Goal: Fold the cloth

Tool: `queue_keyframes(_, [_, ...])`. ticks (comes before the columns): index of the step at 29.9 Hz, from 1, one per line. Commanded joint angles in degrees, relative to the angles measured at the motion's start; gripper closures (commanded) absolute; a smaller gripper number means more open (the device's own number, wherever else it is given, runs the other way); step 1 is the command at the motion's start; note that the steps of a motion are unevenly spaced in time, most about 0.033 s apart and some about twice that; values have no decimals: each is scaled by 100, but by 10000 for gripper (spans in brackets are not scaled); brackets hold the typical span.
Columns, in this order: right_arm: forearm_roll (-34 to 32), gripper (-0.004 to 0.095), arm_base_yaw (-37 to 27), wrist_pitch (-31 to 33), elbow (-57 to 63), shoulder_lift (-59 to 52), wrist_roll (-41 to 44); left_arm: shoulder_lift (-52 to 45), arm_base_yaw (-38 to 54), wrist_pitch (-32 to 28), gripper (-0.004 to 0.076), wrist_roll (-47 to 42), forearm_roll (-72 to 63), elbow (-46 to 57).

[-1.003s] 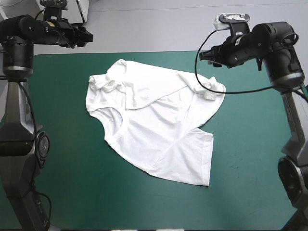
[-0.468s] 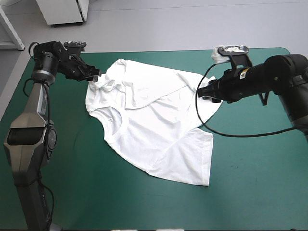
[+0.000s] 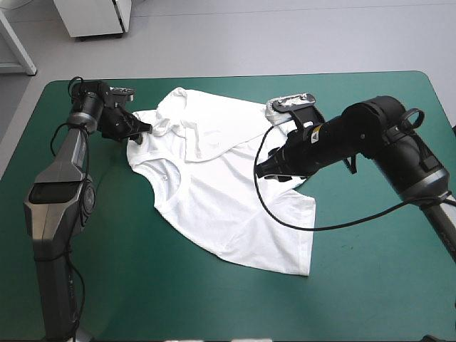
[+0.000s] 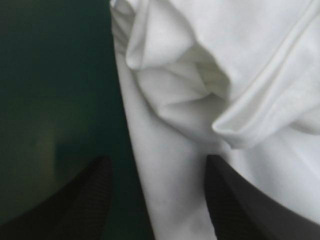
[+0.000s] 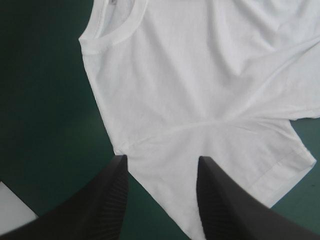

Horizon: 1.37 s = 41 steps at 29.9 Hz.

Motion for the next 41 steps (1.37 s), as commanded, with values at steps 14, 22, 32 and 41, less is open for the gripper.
queue_keyframes(14, [-152, 495, 889, -170, 976, -47, -524, -135, -11, 8, 733, -18, -146, -138])
queue_keyframes(22, [-676, 454, 2082, -687, 1581, 268, -790, -135, -21, 31, 733, -63, -232, -138])
queue_keyframes(32, [-645, 390, 2378, -1133, 1581, 1089, -718, -135, -21, 38, 733, -63, -593, -138])
queue_keyframes(41, [-827, 391, 2454, -1290, 1456, 1465, -705, -135, -21, -158, 733, -63, -767, -138])
